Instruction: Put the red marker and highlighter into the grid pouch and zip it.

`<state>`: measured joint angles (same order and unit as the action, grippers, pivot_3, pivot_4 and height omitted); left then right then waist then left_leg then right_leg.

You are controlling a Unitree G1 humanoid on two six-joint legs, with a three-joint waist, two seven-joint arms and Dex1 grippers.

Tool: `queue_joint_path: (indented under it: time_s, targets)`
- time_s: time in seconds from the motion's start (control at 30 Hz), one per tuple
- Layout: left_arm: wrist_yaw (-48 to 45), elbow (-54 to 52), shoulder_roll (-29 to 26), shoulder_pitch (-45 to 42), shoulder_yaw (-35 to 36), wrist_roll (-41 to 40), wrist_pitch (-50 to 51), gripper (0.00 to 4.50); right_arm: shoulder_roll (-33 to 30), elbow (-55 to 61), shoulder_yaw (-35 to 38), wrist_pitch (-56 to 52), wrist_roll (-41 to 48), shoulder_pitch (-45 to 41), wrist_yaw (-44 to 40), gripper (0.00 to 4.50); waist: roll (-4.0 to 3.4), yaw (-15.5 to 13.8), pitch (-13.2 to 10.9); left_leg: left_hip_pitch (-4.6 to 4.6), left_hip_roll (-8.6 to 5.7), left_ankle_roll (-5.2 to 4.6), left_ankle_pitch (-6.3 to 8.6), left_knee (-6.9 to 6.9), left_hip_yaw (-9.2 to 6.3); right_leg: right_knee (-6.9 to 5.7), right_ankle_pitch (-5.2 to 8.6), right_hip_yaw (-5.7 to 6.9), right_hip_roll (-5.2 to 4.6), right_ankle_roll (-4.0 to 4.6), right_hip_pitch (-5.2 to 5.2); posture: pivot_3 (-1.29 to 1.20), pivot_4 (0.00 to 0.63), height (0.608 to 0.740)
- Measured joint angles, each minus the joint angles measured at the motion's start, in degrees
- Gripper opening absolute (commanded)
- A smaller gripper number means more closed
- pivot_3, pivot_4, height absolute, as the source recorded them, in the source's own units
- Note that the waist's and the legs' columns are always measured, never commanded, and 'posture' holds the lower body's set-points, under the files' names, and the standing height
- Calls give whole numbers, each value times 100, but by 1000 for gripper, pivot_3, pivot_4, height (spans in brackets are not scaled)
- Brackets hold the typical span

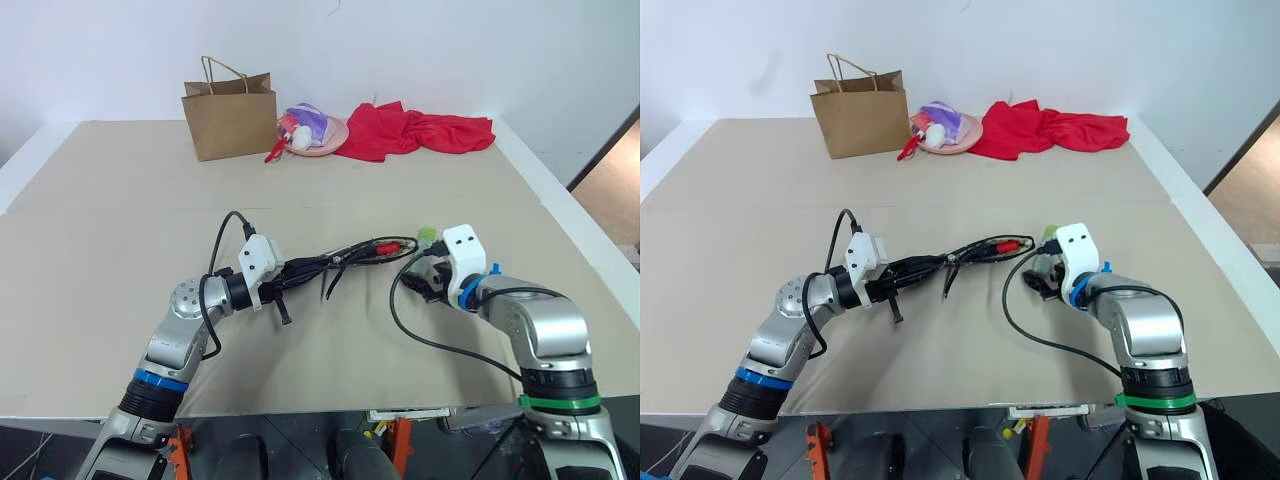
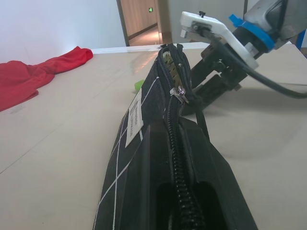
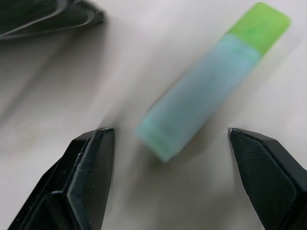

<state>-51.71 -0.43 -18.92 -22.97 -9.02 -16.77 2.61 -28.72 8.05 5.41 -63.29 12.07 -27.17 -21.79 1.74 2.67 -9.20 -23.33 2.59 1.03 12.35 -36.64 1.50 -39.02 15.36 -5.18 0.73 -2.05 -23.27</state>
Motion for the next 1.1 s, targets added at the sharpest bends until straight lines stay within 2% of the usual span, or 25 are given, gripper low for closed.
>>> queue_joint_path:
  time_s: [0.4, 0.5, 0.6, 0.63, 0.67, 0.7, 0.9, 0.97, 1.0, 1.1]
  targets:
    - [7, -3, 43, 3, -2, 3, -8, 0, 1017, -262, 426, -65, -125, -303, 1201, 4103, 19, 11, 12, 3, 7, -1, -1, 1, 3, 0, -5, -5, 6, 2, -1, 0, 150, 740]
    - [10, -3, 45, 2, -2, 3, -8, 0, 1112, -278, 437, -3, -195, -300, 1378, 3387, 22, 11, 14, 3, 6, -1, -2, 0, 4, 0, -6, -6, 5, 2, 0, 0, 150, 740]
    - [10, -3, 48, 2, -2, 3, -8, 0, 1099, -327, 492, 86, -228, -289, 1448, 2052, 22, 11, 14, 3, 6, -1, -1, 2, 5, 0, -5, -7, 6, 1, -2, 0, 150, 740]
    - [10, -3, 49, 2, -2, 3, -8, 0, 1098, -328, 493, 87, -228, -289, 1448, 1832, 22, 11, 14, 3, 6, -1, -1, 2, 5, 0, -5, -7, 6, 1, -2, 0, 150, 740]
    - [10, -3, 49, 2, -2, 3, -9, 0, 1073, -341, 502, 105, -227, -288, 1440, 1317, 22, 11, 14, 3, 6, -1, -1, 4, 5, 0, -5, -7, 6, 2, -3, 0, 150, 740]
    - [10, -3, 49, 2, -2, 3, -9, 0, 1059, -345, 502, 110, -227, -287, 1434, 1125, 22, 11, 14, 2, 6, -1, -1, 4, 5, 0, -4, -7, 6, 2, -4, 0, 150, 740]
    - [10, -3, 45, 2, -1, 3, -14, 0, 588, -429, 404, 559, -229, -241, 1064, 1087, 8, 7, 4, -5, -2, -1, -1, 6, 9, 4, 1, -11, -2, -7, -10, 0, 150, 740]
    - [10, -6, 44, 3, 0, 2, -16, 0, -97, -182, 342, 1230, -111, -238, 277, 1087, -2, 6, -4, -10, -5, -3, 1, 11, 11, 10, 5, -16, -3, -15, -14, 0, 150, 740]
    - [10, -6, 41, 3, 0, 2, -16, 0, -157, -121, 354, 1297, -105, -247, 213, 1087, -2, 6, -3, -9, -4, -4, 2, 12, 11, 11, 6, -15, -3, -16, -12, 0, 150, 740]
    - [7, -14, 63, -8, -16, 2, -15, 0, -876, 138, 241, 2097, -106, -174, -506, 1087, -12, 5, -10, -13, -5, -4, 6, 17, 9, 19, 10, -11, -3, -15, -16, 0, 150, 740]
